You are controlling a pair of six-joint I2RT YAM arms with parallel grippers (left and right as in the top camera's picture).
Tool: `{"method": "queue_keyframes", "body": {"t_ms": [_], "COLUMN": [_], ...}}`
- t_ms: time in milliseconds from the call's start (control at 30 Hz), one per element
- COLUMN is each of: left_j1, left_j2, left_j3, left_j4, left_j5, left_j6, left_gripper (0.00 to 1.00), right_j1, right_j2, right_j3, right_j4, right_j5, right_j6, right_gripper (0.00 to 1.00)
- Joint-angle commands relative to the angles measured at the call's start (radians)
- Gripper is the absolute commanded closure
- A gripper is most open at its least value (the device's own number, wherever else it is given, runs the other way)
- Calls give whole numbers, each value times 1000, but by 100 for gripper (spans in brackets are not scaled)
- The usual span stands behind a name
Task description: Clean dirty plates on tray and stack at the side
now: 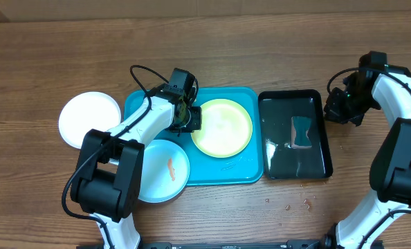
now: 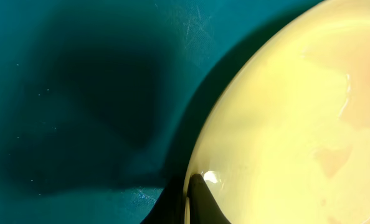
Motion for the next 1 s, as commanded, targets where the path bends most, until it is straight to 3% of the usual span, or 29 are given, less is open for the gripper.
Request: {"method": "queue_keyframes", "body": {"t_ms": [0,200,300,333,400,433,533,567,667,967], "left_j1": [-7,-7,-7,-7,-7,-8,-8,-8,-7,36], "left_j2": [17,17,17,17,17,17,17,17,17,-2], "left_j3": [-27,-27,-27,-27,-28,-28,-28,-29,-28,166], "left_j4": [0,1,1,0,0,0,-1,0,0,-157], "left_j5": [-11,-12,-12,-12,-12,-12,-12,-12,-12,-22], "left_j6": [-6,-6,-6,-6,-6,-6,-6,-6,-6,11], "left_gripper": [96,94,70,69,70,75,82,84,96,96], "right_j1": [18,-24,-62,-75,-99,-111,-138,-145,-148,-148], "right_j2": [-20,-20,-20,-20,-20,-20,-20,-20,-20,-20], "right_j3": [-7,60,103,108,109,109,109,109,109,109], "right_j4": [8,-8,-19,-18,-14,-13,-20,-26,-17,32], "right_j5": [-25,-25,-25,-25,-23,-19,-9,-9,-9,-10], "right_j6": [0,1,1,1,0,0,-3,-3,-3,-3], "right_gripper": [96,85,80,78,57,40,16,0,0,0]}}
